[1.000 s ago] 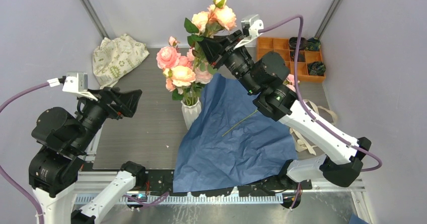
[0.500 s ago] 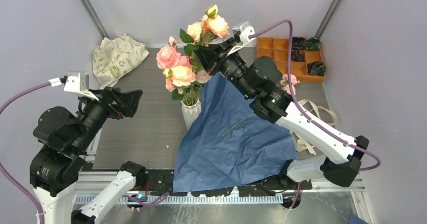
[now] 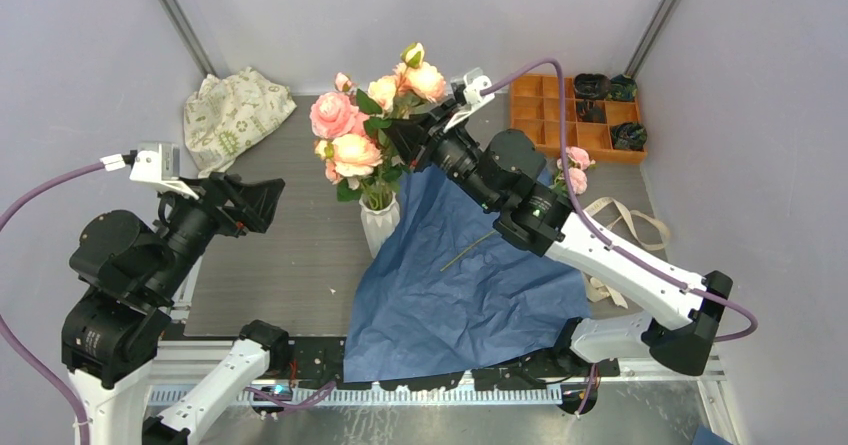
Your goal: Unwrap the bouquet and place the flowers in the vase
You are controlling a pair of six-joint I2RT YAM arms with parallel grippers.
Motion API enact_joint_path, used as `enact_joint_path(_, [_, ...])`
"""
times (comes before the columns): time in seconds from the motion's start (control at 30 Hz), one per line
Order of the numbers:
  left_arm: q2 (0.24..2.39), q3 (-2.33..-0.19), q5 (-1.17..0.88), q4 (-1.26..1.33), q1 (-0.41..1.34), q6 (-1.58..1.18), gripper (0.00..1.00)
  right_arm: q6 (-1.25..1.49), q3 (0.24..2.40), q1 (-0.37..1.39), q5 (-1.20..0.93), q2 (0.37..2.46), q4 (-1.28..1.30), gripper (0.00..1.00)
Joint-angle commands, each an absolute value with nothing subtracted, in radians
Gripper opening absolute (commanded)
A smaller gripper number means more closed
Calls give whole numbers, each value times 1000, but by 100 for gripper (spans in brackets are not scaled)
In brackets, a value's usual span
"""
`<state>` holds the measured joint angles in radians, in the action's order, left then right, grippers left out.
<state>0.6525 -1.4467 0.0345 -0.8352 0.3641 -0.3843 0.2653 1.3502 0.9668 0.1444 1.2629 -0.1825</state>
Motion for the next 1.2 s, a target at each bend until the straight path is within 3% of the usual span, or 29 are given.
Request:
enact_joint_path(0.0, [653,-1445,40,-792,360,-383,85,305,1313,982,152,1224,-213,1])
enact_joint_path(1.0, [654,-1432,35,-781,360,-385,85,370,1135,1014,187,1321,-228,1])
enact_joint_path(1.1, [656,-1429,36,-781,360,-387,85,367,1126,1018,194,1319,-223,7])
enact_joint_path(1.17, [654,-1426,36,-782,360,-386,85,367,1118,1021,197,1313,-222,17])
